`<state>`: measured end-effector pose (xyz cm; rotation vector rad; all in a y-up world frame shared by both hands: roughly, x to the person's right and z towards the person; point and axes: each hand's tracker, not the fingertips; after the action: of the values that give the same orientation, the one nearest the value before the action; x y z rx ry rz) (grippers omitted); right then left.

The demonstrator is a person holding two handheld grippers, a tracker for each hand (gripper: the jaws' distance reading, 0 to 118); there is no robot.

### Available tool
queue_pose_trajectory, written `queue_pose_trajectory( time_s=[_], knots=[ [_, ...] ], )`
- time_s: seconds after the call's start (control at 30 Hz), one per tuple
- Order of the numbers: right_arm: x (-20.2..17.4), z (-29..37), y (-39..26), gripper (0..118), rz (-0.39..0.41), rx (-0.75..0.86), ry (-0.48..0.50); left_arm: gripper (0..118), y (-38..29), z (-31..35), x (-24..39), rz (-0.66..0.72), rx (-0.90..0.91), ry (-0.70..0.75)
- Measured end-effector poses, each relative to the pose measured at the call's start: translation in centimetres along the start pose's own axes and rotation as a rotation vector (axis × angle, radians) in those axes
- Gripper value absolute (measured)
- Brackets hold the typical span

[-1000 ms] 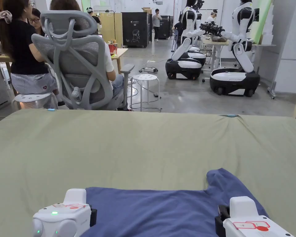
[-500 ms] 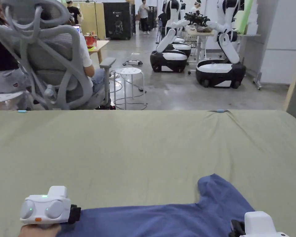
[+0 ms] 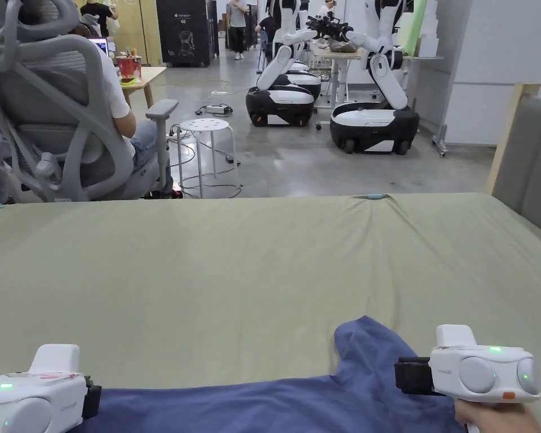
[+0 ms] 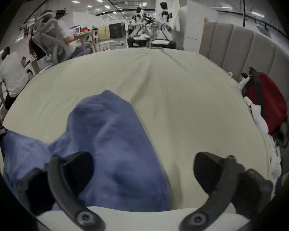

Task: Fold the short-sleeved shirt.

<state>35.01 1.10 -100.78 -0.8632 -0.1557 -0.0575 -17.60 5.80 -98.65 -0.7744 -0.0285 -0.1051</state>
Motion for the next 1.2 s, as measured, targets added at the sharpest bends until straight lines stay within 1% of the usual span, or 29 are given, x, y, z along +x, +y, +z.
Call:
queue_pose_trajectory(
  time_s=[0.07, 0.1, 0.13, 0.17, 0.2, 0.23, 0.27, 0.3, 0.33, 0.37, 0.43, 0.5, 0.57, 0.7, 0.8, 0.87, 0.97, 1.03, 1.07, 1.1, 1.2],
  knots=[
    [-0.6, -1.1, -0.2, 109, 0.021, -0.01, 0.005, 2, -0.2, -0.1, 0.1, -0.007, -0.008, 0.007],
    [-0.9, -1.7, -0.4, 103, 0.037, -0.039, 0.004, 2, -0.1, -0.7, -0.2, -0.009, -0.015, 0.008],
    [-1.3, -2.4, -1.0, 88, 0.048, -0.126, 0.016, 2, -0.2, -0.9, -0.2, -0.011, -0.021, 0.011],
    [-1.7, -2.6, -1.6, 84, 0.051, -0.157, -0.001, 2, -0.2, -1.0, -0.2, -0.011, -0.027, 0.014],
    [-2.0, -1.5, -1.7, 76, 0.066, -0.045, -0.032, 2, -0.3, -1.0, -0.2, -0.01, -0.03, 0.016],
    [-2.1, -1.1, -1.5, 62, 0.049, -0.071, -0.02, 2, -0.2, -1.2, -0.3, -0.007, -0.034, 0.014],
    [-2.1, -0.6, -1.4, 43, 0.032, -0.07, -0.008, 2, -0.3, -1.2, -0.3, -0.002, -0.035, 0.013],
    [-2.0, -0.1, -1.4, 0, 0.034, -0.06, 0.007, 2, -0.3, -1.0, -0.4, 0.009, -0.038, 0.007],
    [-1.7, 0.2, -1.3, 0, 0.029, -0.056, 0.045, 2, -0.4, -0.9, -0.5, 0.018, -0.04, 0.004],
    [-1.6, 0.8, -1.5, 0, 0.029, -0.056, 0.033, 2, -0.4, -0.8, -0.5, 0.021, -0.037, 0.006],
    [-1.1, 2.2, -1.6, 0, 0.039, -0.055, 0.057, 2, -0.5, 0.3, -0.5, 0.021, -0.027, 0.008],
    [-1.1, 4.8, -1.9, 0, 0.066, 0.022, 0.039, 2, -0.6, 1.8, -1.0, 0.053, 0.011, -0.002],
    [-0.9, 8.1, -2.1, 0, 0.038, 0.085, 0.06, 2, -0.7, 3.8, -1.5, 0.085, 0.034, -0.018],
    [-1.1, 15.6, -3.6, 0, 0.097, 0.219, 0.037, 2, -1.8, 9.4, -2.1, 0.083, 0.105, -0.036],
    [-0.3, 20.9, -6.4, 0, 0.099, 0.278, 0.059, 2, -3.6, 14.1, -2.8, 0.097, 0.146, -0.07],
    [0.4, 23.4, -8.6, 1, 0.115, 0.301, 0.051, 2, -5.2, 16.7, -3.4, 0.086, 0.154, -0.087],
    [1.3, 26.3, -12.6, 1, 0.122, 0.303, 0.044, 2, -8.6, 19.5, -4.4, 0.068, 0.155, -0.095],
    [1.5, 27.0, -15.7, 1, 0.128, 0.289, 0.046, 2, -11.2, 20.0, -5.1, 0.077, 0.135, -0.102],
    [1.3, 26.9, -17.4, 1, 0.169, 0.249, 0.036, 2, -12.7, 20.1, -5.5, 0.089, 0.105, -0.109],
    [1.2, 26.6, -18.7, 1, 0.188, 0.223, 0.033, 2, -13.9, 19.9, -5.6, 0.09, 0.075, -0.112],
    [0.8, 25.3, -22.3, 1, 0.174, 0.147, 0.049, 2, -17.7, 19.0, -5.8, 0.101, 0.002, -0.099]
  ],
)
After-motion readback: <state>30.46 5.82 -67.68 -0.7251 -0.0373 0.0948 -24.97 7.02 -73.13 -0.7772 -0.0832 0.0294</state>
